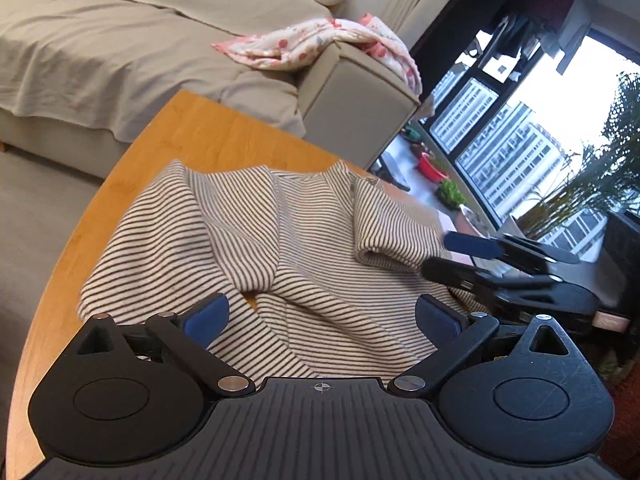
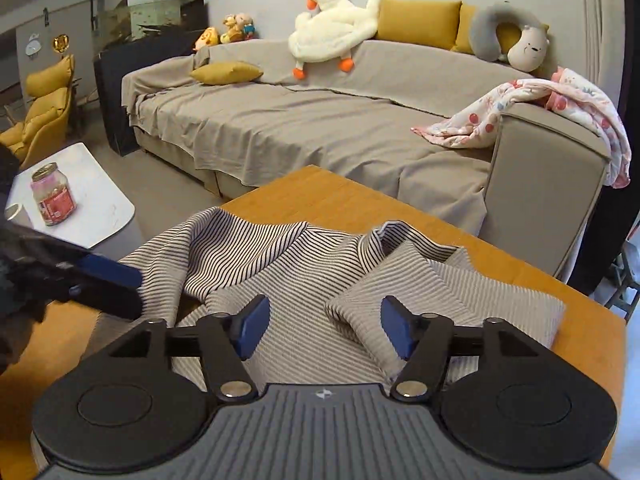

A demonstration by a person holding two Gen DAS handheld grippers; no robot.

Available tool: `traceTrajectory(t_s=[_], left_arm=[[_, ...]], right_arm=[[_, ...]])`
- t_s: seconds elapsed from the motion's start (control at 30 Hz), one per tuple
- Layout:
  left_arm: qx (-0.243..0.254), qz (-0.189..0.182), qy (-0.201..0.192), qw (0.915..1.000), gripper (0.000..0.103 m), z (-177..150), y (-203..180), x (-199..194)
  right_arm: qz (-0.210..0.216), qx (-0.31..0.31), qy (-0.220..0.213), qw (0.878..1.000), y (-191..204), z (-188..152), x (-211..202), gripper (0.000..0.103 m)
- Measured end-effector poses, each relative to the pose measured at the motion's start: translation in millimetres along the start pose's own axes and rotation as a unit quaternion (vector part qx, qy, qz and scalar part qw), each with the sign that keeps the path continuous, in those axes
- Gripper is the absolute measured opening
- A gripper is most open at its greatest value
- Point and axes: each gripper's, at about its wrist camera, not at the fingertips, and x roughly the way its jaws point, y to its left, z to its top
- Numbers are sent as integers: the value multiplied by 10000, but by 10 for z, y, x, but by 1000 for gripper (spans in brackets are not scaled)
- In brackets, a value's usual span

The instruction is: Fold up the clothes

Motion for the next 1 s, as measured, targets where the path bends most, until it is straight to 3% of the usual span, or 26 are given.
traceTrajectory(t_s=[0.1, 0.17, 0.33, 0.43, 0.47, 0.53, 0.67, 0.7, 0.73, 0.8, 0.87, 1.0], left_arm=[[91, -10, 46, 9999, 102, 6, -42, 75], [268, -30, 78, 9996, 102, 2, -123, 129], [711, -80, 160, 9973, 102, -6, -324, 263], [936, -21, 181, 9954, 102, -9, -415, 334], [937, 35, 159, 9955, 102, 10, -403, 354], [938, 146, 115, 9954, 102, 49, -380, 395], [940, 370, 26, 9949, 102, 127, -332, 478], [940, 425, 4, 9947, 102, 147, -320, 498], [941, 481, -18, 9944, 102, 166, -309, 519], [942, 593, -62, 9938, 102, 205, -285, 560], [942, 704, -106, 9930, 100, 244, -261, 601], [880, 907, -125, 9919, 87, 335, -194, 721]], right_arm=[[-15, 598, -103, 9982, -268, -109, -113, 73], [-104, 1390, -124, 9902, -570, -189, -133, 72], [67, 3189, -365, 9471, -1160, -360, 41, 70], [646, 3728, 18, 9257, -1157, -209, 452, 71], [906, 3697, 22, 9247, -1080, -107, 549, 69], [1456, 3476, -482, 9250, -942, 98, 517, 69], [1406, 2927, -1376, 9358, -920, 334, 91, 69], [1184, 2704, -1528, 9431, -915, 365, -13, 68], [644, 2361, -1494, 9580, -918, 322, -89, 62], [-221, 1777, -1205, 9764, -939, 158, -160, 47], [-990, 1159, -911, 9841, -938, -10, -214, 42], [-1641, -214, -388, 9854, -722, -387, -164, 42]])
